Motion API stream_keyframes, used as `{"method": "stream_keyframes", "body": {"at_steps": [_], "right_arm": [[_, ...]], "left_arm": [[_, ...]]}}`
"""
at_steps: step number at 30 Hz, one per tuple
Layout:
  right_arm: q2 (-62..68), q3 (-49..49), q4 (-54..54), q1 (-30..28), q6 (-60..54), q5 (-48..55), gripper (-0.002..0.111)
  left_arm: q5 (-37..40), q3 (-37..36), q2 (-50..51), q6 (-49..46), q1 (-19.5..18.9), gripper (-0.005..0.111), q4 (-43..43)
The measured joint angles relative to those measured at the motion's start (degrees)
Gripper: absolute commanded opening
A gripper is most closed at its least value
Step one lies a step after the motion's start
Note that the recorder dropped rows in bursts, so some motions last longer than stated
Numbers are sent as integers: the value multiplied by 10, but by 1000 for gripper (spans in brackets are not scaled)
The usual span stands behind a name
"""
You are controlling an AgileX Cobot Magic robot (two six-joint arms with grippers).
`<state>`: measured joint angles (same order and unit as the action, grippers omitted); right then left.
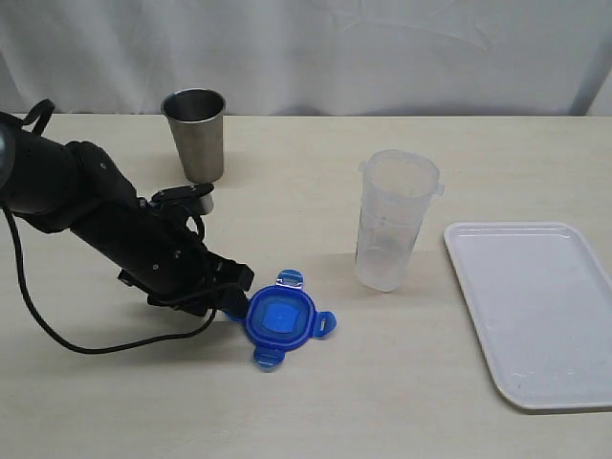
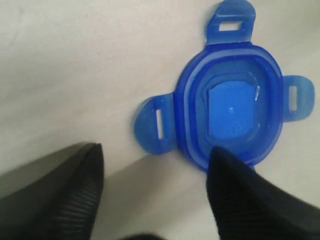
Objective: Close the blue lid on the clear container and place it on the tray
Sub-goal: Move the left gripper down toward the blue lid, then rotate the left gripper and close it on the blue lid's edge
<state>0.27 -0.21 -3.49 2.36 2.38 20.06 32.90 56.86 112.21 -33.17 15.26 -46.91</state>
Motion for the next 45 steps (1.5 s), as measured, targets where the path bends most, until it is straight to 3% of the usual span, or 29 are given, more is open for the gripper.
{"method": "stream_keyframes", "body": {"at_steps": [11, 22, 29, 38, 42, 45], "right_arm": [[0, 0, 0, 0, 0, 0, 4], [0, 0, 0, 0, 0, 0, 4], [0, 0, 0, 0, 0, 0, 4], [0, 0, 0, 0, 0, 0, 4], [0, 0, 0, 0, 0, 0, 4], [0, 0, 0, 0, 0, 0, 4]], "left_arm": [[-2, 0, 2, -1, 0, 45, 0], [26, 0, 3, -33, 4, 45, -73], [-32, 0, 5, -38, 27, 51, -69], [-74, 0, 5, -43, 27, 51, -1], [-74, 10, 5, -88, 27, 51, 21], [-40, 35, 5, -181, 27, 51, 24]]}}
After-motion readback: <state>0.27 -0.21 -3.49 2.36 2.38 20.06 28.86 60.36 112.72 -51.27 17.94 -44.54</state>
